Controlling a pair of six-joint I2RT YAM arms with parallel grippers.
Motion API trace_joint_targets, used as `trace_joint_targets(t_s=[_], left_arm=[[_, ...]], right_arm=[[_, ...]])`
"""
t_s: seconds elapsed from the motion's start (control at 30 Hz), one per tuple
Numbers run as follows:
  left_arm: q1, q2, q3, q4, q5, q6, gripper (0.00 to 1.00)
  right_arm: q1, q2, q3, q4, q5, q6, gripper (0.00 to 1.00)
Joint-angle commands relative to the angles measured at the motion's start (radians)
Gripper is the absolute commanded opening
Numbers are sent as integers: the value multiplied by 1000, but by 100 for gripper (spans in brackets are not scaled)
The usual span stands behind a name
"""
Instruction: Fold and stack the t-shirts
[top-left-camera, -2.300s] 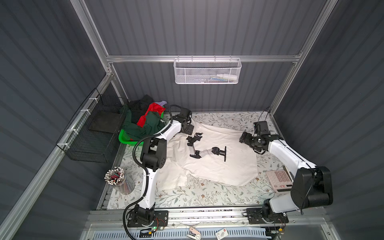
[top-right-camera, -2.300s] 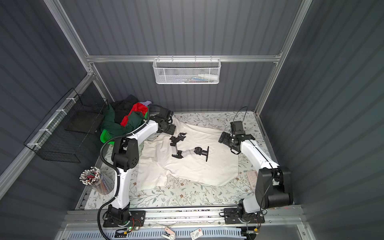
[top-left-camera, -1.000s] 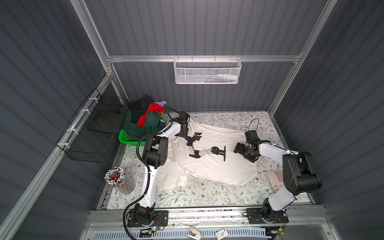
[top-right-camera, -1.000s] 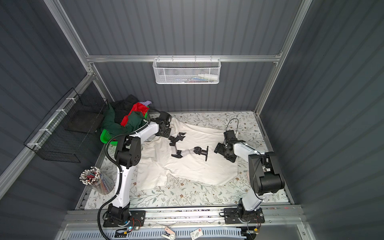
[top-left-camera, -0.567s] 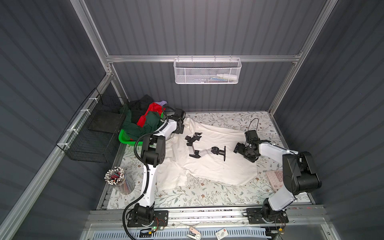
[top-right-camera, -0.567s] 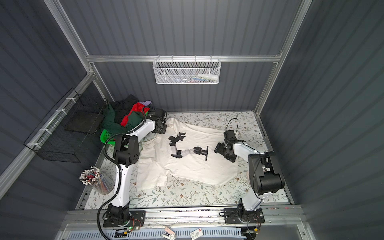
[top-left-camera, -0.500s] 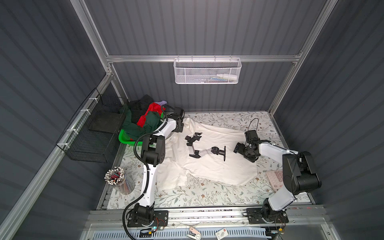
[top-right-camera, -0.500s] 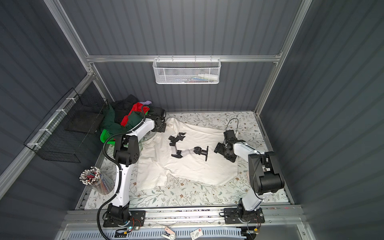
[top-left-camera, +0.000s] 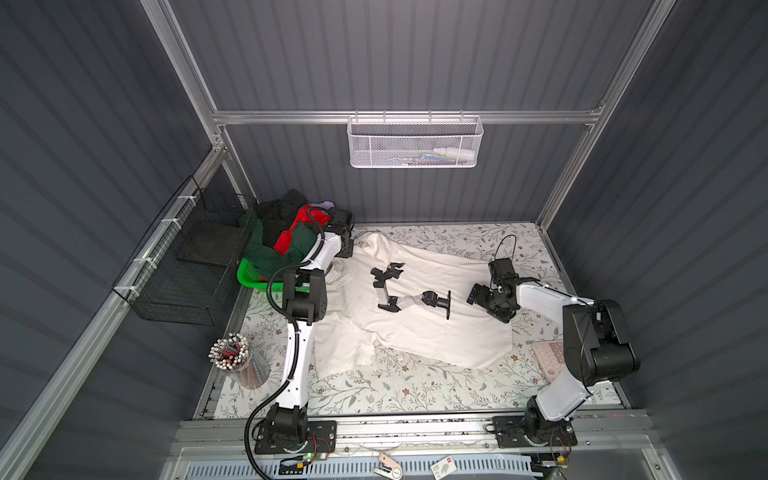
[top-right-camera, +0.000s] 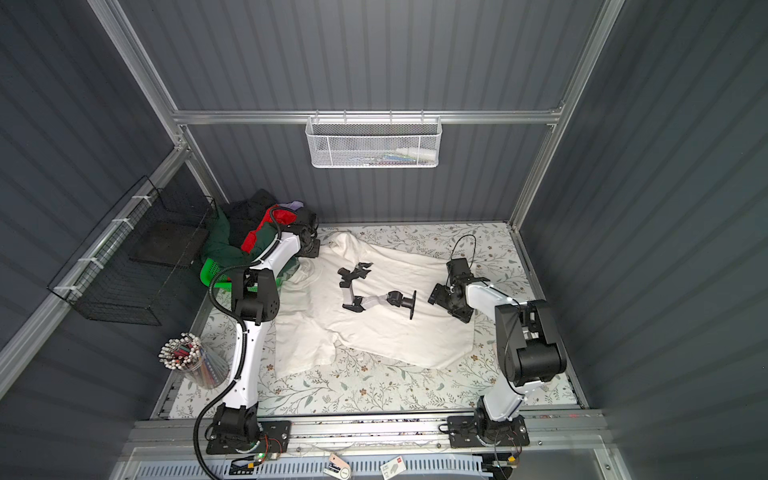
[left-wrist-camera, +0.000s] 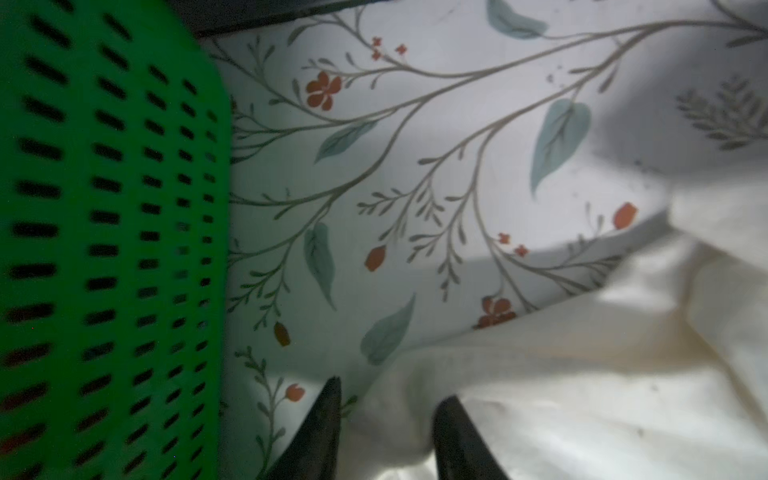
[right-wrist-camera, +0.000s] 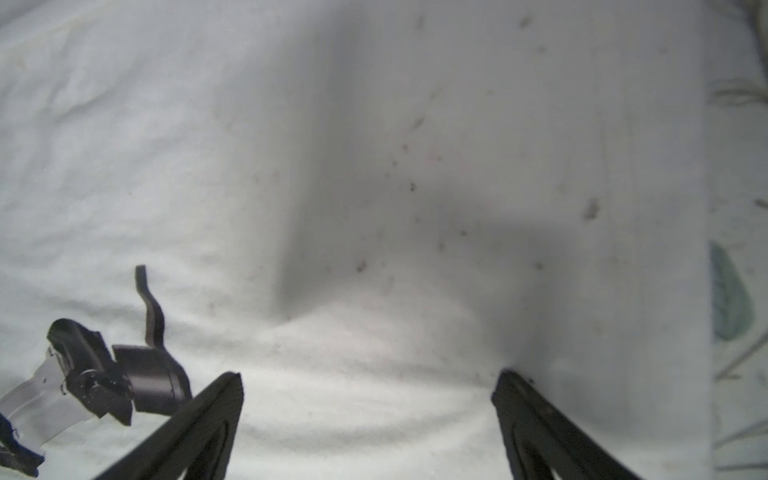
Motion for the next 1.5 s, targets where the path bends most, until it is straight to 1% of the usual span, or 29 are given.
trace_joint_targets(t_s=[0.0, 0.07, 0.1, 0.13, 0.17, 0.3, 0.37, 0.47, 0.53, 0.67, 0.73, 0.87, 0.97, 1.1, 1.2, 1.27, 1.37, 1.47], left_arm=[[15, -11, 8, -6, -17, -11, 64], [15, -23, 6, -8, -3, -11, 65], [15, -35, 3, -12, 17, -13, 70], [15, -48, -5, -12, 39, -17, 78], [15, -66, -24, -6, 64, -21, 82], [15, -185, -162, 73, 144, -65, 91], [15, -246, -230, 119, 187, -92, 96], [11, -308, -279, 131, 263, -121, 100], [2, -325, -281, 106, 279, -135, 100], [-39, -350, -287, 72, 247, -140, 100], [-61, -365, -309, 87, 253, -142, 100], [-138, -376, -348, 133, 280, -128, 100], [-180, -333, -319, 127, 319, -122, 99], [-208, -253, -255, 95, 350, -133, 97], [-227, -198, -221, 78, 340, -129, 96], [-232, -160, -192, 59, 336, -131, 95], [-232, -133, -180, 51, 319, -135, 94], [-232, -127, -191, 67, 306, -136, 94]], right_arm=[[-4, 53, 40, -40, 23, -5, 97], [-5, 67, 60, -43, 24, -11, 97], [-5, 75, 69, -44, 26, -12, 97], [-7, 81, 76, -41, 26, -14, 97], [-8, 87, 84, -41, 25, -15, 97], [-17, 123, 139, -60, 28, -28, 97], [-19, 135, 171, -88, 58, -44, 97], [-41, 140, 199, -104, 62, -60, 98], [-66, 134, 202, -105, 46, -56, 98], [-94, 92, 189, -109, 58, -58, 98], [-99, 71, 177, -110, 52, -60, 98], [-100, 7, 137, -93, 30, -54, 98], [-103, -33, 120, -83, 17, -57, 99], [-123, -32, 146, -106, 15, -83, 99], [-153, -15, 192, -111, 31, -108, 99], [-170, 7, 251, -134, 16, -114, 99], [-173, 23, 300, -153, 10, -125, 99], [-174, 27, 310, -145, 1, -123, 99]])
